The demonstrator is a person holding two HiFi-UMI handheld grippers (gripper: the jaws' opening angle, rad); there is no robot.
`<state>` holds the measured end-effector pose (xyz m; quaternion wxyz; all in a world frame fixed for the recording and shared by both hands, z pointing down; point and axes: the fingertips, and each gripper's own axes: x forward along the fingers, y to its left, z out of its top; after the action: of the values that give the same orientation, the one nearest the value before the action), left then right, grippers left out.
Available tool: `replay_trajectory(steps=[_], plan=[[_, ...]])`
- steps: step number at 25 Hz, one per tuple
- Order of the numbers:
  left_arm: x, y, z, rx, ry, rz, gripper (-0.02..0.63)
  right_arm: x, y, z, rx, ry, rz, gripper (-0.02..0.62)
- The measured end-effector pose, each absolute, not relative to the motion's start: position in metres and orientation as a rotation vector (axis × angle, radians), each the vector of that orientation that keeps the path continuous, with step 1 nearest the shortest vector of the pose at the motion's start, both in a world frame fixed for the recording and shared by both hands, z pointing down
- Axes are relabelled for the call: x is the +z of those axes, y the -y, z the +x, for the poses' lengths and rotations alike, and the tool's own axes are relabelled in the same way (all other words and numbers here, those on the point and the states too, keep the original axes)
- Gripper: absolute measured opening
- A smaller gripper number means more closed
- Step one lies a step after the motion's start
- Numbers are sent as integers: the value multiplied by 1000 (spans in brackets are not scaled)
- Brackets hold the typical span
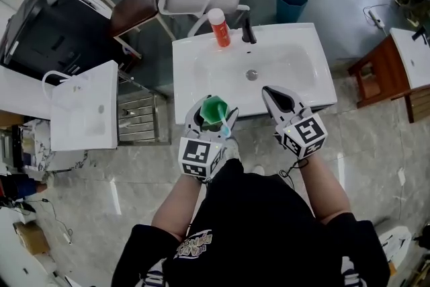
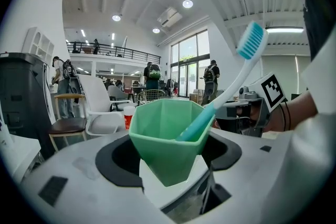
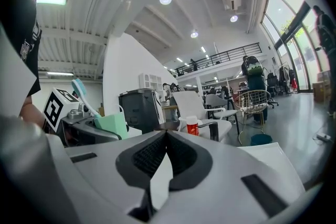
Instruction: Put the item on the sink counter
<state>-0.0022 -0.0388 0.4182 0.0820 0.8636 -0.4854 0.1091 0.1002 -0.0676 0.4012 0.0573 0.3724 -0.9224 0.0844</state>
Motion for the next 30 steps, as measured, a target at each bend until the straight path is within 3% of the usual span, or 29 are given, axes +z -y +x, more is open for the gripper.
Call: replay_trajectory(steps=[30], plan=[[460,177,-130,362,1488,2543,319,426,176,-27,287,2745,1084,54]])
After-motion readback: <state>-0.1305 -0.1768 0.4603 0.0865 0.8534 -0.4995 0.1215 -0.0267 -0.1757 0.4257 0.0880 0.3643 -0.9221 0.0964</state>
